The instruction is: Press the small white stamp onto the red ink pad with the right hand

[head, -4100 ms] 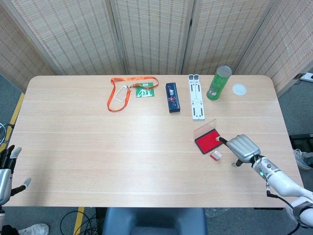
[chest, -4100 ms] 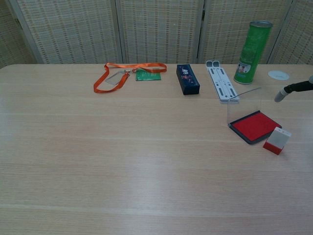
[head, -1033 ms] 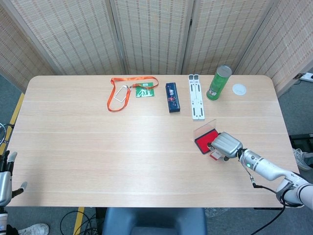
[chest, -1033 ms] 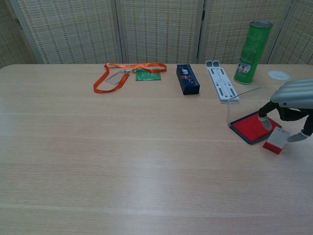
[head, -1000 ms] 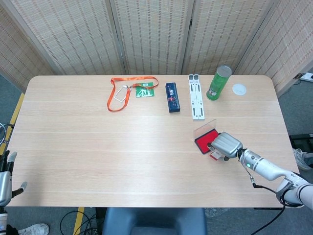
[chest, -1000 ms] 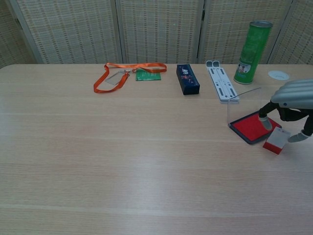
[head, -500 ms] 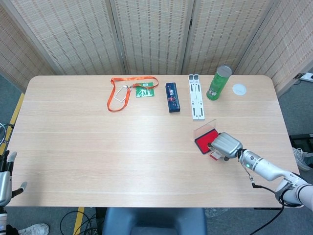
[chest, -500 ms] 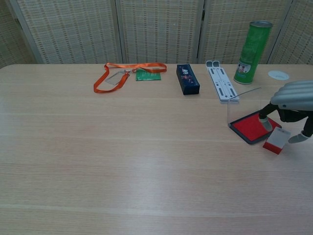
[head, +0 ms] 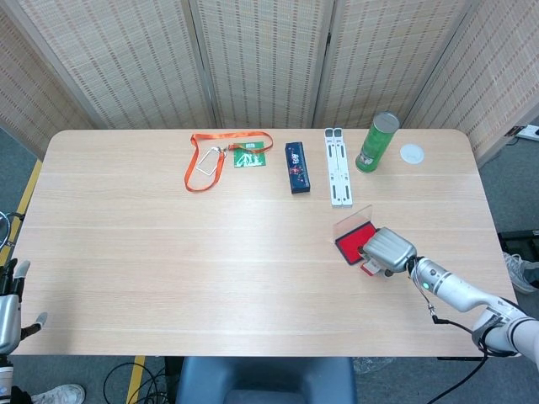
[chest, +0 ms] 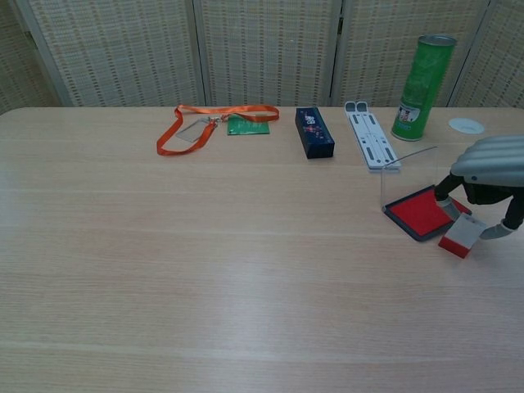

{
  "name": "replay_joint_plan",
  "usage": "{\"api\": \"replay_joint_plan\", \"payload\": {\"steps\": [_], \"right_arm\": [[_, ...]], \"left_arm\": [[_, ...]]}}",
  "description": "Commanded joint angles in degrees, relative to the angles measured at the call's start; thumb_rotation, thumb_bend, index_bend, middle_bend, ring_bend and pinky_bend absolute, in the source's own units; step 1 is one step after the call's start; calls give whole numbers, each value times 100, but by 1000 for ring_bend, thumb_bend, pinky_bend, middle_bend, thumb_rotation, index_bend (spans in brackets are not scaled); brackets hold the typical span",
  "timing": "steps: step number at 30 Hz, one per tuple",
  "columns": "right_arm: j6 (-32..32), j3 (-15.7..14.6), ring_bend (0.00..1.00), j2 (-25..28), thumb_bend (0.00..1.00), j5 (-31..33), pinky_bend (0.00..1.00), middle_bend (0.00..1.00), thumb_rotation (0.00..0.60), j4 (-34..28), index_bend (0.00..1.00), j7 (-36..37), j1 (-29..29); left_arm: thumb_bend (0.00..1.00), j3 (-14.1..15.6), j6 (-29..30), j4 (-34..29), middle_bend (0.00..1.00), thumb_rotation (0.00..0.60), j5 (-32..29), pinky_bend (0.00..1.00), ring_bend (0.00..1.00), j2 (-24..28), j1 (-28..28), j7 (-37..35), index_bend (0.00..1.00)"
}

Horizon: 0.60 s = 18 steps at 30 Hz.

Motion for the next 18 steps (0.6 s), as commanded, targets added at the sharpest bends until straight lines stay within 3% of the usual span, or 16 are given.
{"api": "replay_joint_plan", "payload": {"steps": [1, 11, 18], "right_arm": [[28, 18, 821, 20, 227, 27, 439, 1000, 600, -41, 607, -42, -24], [334, 186, 840, 351, 233, 220, 446, 1000, 600, -497, 732, -92, -170], [-142, 396, 843, 769, 237, 756, 448, 1000, 600, -1124, 778, -436, -142]], "left_arm": [[230, -1, -6, 2, 59, 600, 4, 257, 72, 7, -2, -22, 0], [230, 24, -32, -13, 59, 600, 63, 257, 72, 36, -12, -75, 0], [230, 30, -26, -54, 59, 600, 140, 257, 72, 132, -4, -248, 0]]}}
